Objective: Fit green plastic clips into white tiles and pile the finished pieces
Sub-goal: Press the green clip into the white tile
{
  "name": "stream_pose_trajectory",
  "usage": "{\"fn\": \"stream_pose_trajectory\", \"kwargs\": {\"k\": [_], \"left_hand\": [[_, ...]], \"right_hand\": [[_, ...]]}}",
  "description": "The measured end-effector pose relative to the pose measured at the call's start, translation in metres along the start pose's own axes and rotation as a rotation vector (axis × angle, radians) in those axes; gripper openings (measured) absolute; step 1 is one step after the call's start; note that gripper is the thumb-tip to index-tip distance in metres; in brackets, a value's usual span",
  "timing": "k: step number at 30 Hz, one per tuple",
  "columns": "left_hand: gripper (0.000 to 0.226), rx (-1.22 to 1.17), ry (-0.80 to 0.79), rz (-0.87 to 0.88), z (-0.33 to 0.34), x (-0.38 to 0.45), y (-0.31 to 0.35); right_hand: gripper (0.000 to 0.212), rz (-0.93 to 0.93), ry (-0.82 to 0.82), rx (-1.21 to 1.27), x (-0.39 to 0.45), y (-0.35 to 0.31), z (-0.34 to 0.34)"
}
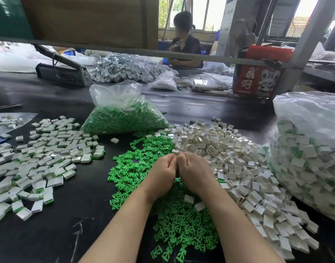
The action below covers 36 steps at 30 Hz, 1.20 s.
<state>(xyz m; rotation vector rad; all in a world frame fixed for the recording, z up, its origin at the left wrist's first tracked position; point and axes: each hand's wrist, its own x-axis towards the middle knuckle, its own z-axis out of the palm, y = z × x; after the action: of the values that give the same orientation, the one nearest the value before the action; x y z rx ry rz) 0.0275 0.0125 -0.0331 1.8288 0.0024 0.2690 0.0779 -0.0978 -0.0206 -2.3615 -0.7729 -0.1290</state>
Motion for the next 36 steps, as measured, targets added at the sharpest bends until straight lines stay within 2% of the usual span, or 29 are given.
{"fn": "stream_pose_trajectory", "kwargs": {"k": [7, 10, 14, 19, 25, 28, 36], "left_hand": [[0.030, -0.024, -0.040, -0.044, -0.005, 0.001, -0.003], [0.030, -0.108, -0.076, -0.062, -0.011, 0.001, -0.002], [0.031, -0.259, -0.099, -0.092, -0.015, 0.002, -0.003], [0.029, -0.282, -0.135, -0.111, -0.015, 0.002, -0.007], [0.028, -0.276, -0.112, -0.085, -0.014, 0.002, -0.004], [0.027, -0.272, -0.080, -0.079, -0.011, 0.002, -0.002], [0.032, -0.288, -0.028, -0.073, -0.008, 0.002, -0.001]], "right_hand": [[0.042, -0.010, -0.019, 0.032, -0.001, 0.002, -0.002], [0.047, 0.054, -0.065, 0.248, 0.002, 0.006, -0.004], [0.040, 0.140, -0.182, 0.629, 0.001, 0.006, -0.013], [0.039, 0.112, -0.303, 0.763, -0.002, 0.007, -0.022], [0.034, 0.073, -0.170, 0.672, 0.002, 0.012, -0.017], [0.039, 0.068, -0.111, 0.639, 0.004, 0.014, -0.014], [0.035, 0.115, -0.059, 0.733, 0.005, 0.012, -0.006]]}}
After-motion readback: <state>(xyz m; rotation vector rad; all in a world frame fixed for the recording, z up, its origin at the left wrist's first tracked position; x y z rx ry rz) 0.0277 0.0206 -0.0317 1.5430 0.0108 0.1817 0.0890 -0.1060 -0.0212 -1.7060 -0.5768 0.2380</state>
